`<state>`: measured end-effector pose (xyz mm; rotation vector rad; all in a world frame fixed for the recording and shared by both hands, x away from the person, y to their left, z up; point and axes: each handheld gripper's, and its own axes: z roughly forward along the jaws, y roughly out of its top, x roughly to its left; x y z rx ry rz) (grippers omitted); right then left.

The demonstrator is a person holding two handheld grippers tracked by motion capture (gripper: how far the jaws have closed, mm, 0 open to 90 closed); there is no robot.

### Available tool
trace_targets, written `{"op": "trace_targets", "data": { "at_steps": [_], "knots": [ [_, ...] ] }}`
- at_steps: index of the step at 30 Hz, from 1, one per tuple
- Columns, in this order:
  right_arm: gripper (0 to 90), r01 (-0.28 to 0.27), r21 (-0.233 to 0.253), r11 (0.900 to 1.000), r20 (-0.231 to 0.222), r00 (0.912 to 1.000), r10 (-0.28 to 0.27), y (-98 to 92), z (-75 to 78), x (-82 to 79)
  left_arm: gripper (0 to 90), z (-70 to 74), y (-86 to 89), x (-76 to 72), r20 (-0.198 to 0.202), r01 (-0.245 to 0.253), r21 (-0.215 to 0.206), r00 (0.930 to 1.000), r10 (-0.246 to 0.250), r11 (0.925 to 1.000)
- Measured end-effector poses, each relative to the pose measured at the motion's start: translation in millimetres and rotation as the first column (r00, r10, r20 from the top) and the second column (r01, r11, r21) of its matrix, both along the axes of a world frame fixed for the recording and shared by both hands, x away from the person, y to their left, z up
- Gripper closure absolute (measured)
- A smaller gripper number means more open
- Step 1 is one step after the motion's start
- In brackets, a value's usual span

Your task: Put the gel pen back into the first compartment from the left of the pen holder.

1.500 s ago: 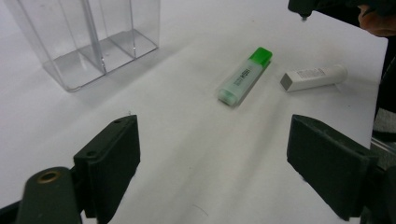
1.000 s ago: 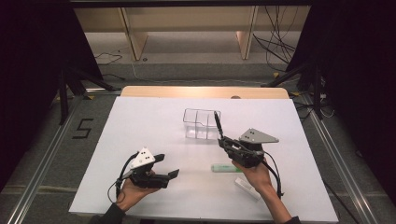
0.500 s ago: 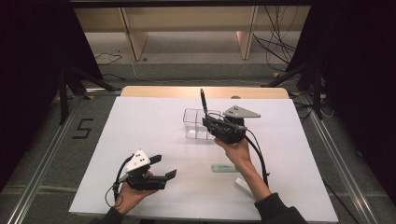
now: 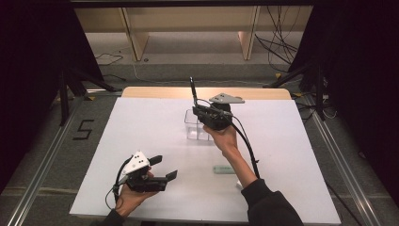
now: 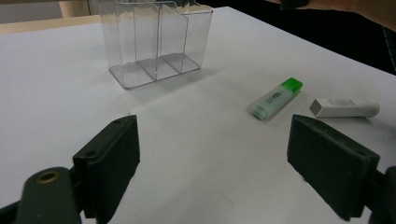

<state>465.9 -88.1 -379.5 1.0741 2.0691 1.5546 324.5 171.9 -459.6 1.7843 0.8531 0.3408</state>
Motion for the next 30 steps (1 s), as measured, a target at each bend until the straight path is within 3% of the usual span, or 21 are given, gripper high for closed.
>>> {"op": "trace_targets", "data": {
  "at_steps": [14, 30],
  "knots": [
    [79.8, 0.029, 0.001, 1.0, -0.036, 0.999, -0.029, 15.2, -1.8, 24.1, 16.8, -0.1, 0.2, -0.4, 0.001, 0.007, 0.011, 1.0, -0.007, 0.9999],
    [79.8, 0.054, -0.02, 0.998, -0.059, 0.9967, -0.055, 32.6, -9.3, 37.3, 16.8, -0.4, -0.3, -0.8, 0.008, 0.006, 0.025, 0.9999, -0.006, 0.9997]
  ]
}}
